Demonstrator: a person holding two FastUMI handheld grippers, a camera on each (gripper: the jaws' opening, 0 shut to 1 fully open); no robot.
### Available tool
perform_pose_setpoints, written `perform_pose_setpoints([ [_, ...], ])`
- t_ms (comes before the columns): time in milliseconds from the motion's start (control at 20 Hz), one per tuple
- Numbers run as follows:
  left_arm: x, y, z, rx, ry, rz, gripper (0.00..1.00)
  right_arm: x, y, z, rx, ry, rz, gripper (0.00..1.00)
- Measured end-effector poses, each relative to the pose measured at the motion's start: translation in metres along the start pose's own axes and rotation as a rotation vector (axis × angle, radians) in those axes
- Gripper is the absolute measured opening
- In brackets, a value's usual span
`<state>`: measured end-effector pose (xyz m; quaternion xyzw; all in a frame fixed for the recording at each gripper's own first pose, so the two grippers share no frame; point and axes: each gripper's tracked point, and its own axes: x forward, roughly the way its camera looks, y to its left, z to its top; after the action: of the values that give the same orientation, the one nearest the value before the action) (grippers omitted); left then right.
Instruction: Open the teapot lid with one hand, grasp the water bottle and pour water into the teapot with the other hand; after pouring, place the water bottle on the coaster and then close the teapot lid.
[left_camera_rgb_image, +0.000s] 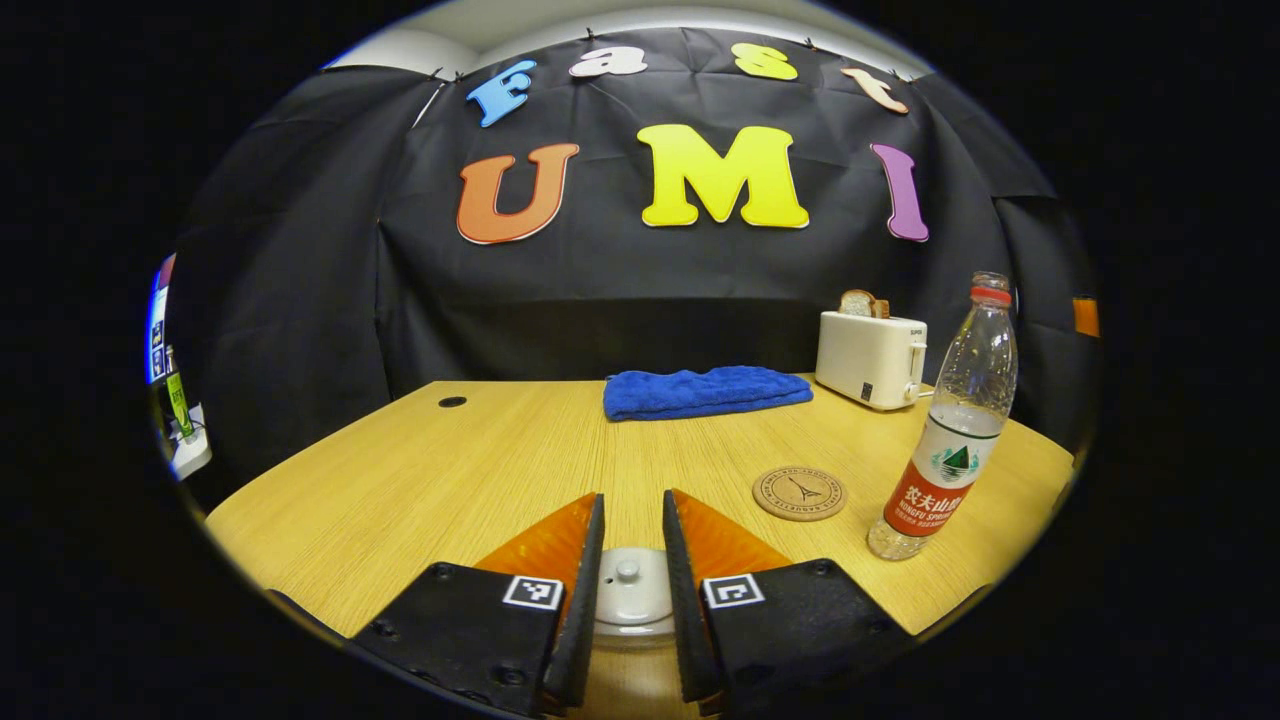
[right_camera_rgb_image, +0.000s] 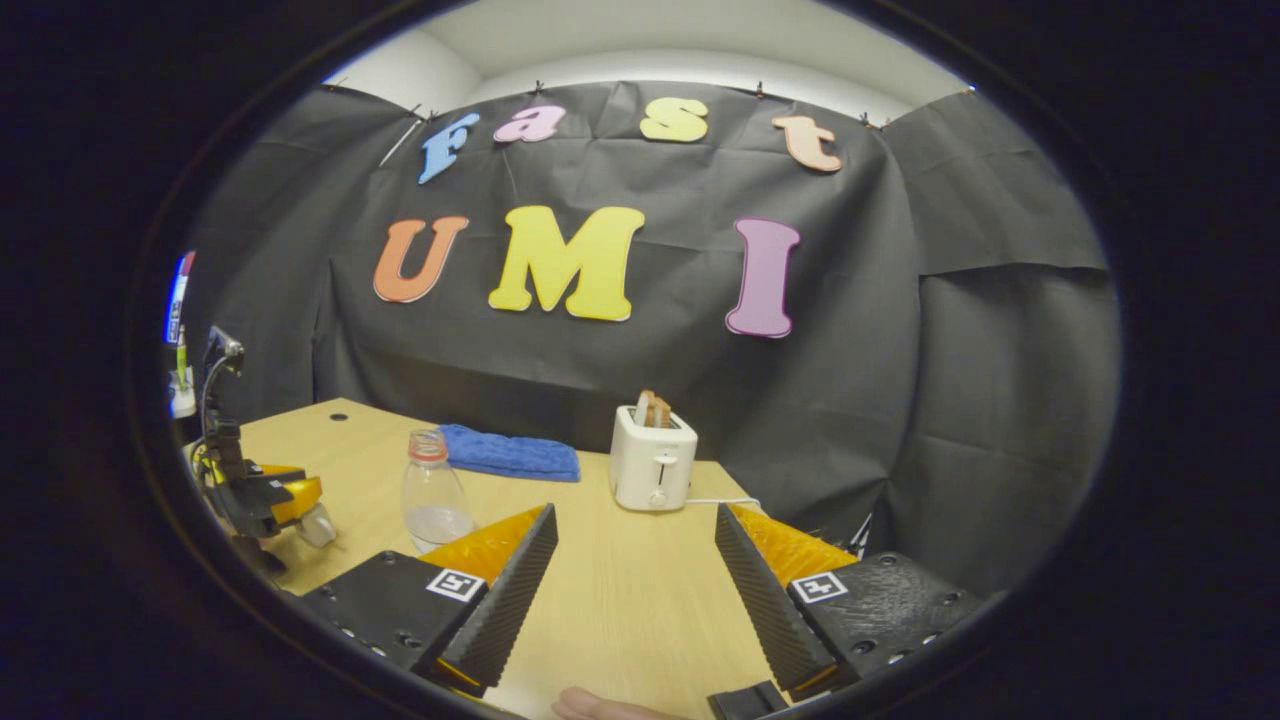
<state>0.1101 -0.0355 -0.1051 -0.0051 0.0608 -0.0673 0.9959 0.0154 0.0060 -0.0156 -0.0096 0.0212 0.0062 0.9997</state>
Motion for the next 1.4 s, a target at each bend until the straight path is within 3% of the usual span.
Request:
perform_pose_setpoints([
  [150,0.003,0.003,0.000,0.004,0.001,0.019,0.23,0.000,0.001,-0.001,0.000,0.000,0.002,0.97],
  [550,0.007,0.005,0.002,0.003,-0.014,0.023,0.10,0.002,0.011,-0.005,-0.001,0.011,0.023,0.95],
  [900,-0.003,0.013,0.027,0.004,-0.037,0.049,0.07,0.004,0.031,-0.009,-0.002,0.018,0.071,0.95],
  [1200,-0.025,0.018,0.057,-0.049,-0.034,0.042,0.07,0.006,0.081,-0.021,0.049,0.046,0.198,0.95],
  [1400,-0.045,0.020,0.083,-0.032,-0.062,0.010,0.07,0.010,0.114,-0.022,0.089,0.008,0.253,0.98],
])
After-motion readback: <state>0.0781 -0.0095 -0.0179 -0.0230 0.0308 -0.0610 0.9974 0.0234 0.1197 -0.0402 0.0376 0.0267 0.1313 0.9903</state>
